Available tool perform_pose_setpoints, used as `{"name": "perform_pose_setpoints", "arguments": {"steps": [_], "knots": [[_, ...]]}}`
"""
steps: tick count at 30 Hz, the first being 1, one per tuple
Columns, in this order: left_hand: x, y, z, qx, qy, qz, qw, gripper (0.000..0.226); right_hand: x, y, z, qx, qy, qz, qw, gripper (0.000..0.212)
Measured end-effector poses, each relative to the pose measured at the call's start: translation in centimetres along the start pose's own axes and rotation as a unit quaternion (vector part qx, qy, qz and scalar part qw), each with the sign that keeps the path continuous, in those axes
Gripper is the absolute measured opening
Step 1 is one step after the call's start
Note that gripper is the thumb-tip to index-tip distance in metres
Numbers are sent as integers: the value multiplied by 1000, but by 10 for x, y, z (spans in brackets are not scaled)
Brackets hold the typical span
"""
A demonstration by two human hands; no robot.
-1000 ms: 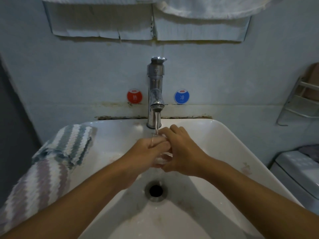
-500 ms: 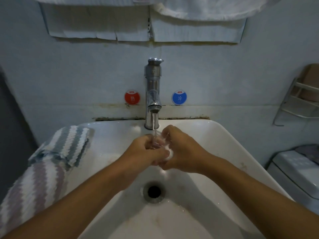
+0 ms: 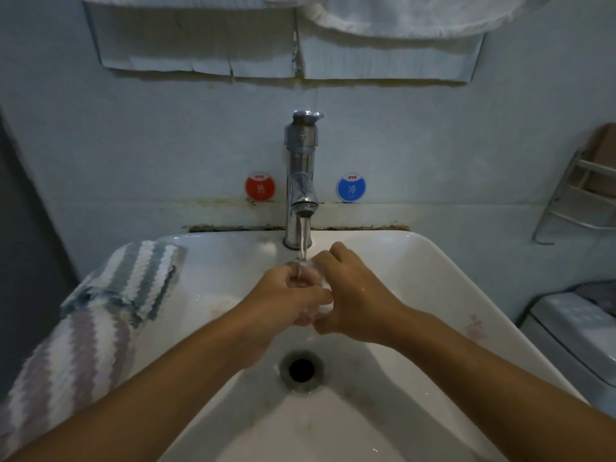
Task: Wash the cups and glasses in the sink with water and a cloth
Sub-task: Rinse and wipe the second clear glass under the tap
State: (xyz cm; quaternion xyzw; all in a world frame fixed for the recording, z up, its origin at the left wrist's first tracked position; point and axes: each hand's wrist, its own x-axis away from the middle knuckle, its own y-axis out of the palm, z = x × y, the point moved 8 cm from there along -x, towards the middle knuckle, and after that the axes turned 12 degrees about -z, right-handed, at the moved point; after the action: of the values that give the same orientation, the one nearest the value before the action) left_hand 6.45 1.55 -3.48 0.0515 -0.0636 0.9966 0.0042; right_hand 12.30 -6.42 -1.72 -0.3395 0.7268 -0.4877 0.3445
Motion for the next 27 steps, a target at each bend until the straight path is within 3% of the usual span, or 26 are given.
{"name": "perform_pose_setpoints", "arguments": {"steps": [5, 11, 16, 19, 22, 27], "knots": [[3, 12, 10, -85, 42, -62, 994, 25, 0, 4, 0, -78, 9, -53, 996, 64], [4, 11, 17, -187, 84, -51, 977, 23, 0, 6, 6, -220, 46, -186, 957, 51], [3, 4, 18, -159, 99, -12, 982, 19, 1, -2, 19, -157, 79, -132, 976, 53], [1, -5, 12, -54, 64, 39, 996, 20, 2, -6, 19, -115, 79, -81, 987, 69], [0, 1, 9, 54, 29, 21, 998, 21, 1, -8, 9, -90, 50, -46, 994, 74], [3, 7, 11, 11, 36, -7, 999, 22, 0, -4, -2, -92, 21, -56, 994, 74]]}}
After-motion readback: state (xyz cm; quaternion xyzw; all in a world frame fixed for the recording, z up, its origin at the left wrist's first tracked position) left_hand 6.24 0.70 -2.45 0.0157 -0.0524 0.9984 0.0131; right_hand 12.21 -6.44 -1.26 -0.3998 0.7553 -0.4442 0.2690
